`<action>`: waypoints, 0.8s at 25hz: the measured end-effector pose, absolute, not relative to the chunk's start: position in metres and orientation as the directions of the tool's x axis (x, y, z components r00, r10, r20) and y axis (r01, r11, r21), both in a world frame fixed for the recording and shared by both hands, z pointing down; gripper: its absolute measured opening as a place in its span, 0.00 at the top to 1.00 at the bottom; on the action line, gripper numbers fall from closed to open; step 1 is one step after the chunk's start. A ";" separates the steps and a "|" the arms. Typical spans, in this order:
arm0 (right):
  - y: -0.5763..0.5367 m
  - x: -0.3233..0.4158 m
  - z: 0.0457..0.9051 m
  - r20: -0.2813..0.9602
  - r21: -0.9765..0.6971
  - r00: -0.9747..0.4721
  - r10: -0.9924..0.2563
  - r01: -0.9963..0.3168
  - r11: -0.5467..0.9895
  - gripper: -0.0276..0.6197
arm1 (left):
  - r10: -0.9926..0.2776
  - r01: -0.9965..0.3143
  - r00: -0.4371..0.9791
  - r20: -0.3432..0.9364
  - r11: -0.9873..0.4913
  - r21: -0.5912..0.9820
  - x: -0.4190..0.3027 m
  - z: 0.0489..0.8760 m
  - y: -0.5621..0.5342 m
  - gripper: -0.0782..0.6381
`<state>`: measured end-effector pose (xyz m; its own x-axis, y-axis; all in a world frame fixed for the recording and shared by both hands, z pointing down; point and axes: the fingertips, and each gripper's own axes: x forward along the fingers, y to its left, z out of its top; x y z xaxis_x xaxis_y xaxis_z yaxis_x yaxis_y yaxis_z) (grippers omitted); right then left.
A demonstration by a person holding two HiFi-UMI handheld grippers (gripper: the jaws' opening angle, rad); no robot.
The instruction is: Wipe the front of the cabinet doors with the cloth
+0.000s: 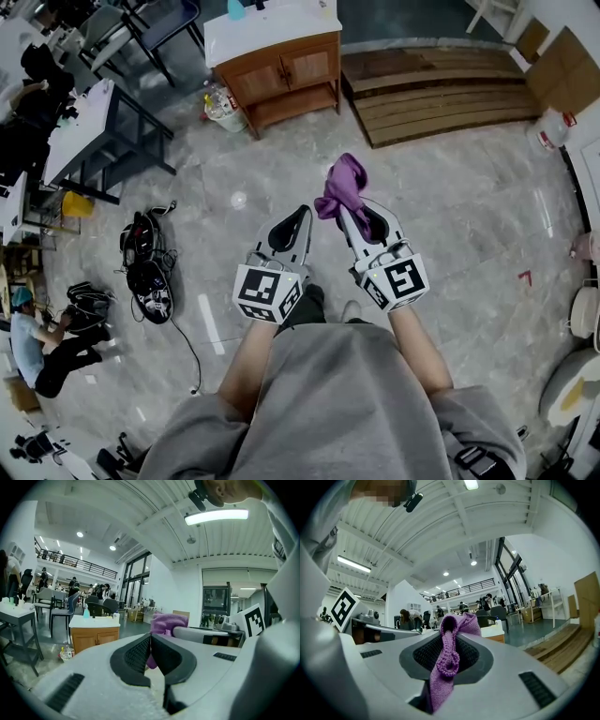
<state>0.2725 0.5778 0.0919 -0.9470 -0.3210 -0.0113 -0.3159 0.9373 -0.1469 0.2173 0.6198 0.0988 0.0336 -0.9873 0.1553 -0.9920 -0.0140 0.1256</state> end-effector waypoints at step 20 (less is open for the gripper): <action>0.516 0.130 0.100 0.059 -0.125 -0.900 -0.431 -0.435 0.892 0.87 | -0.977 -0.971 0.144 0.155 -0.109 0.213 0.064 0.112 0.549 0.88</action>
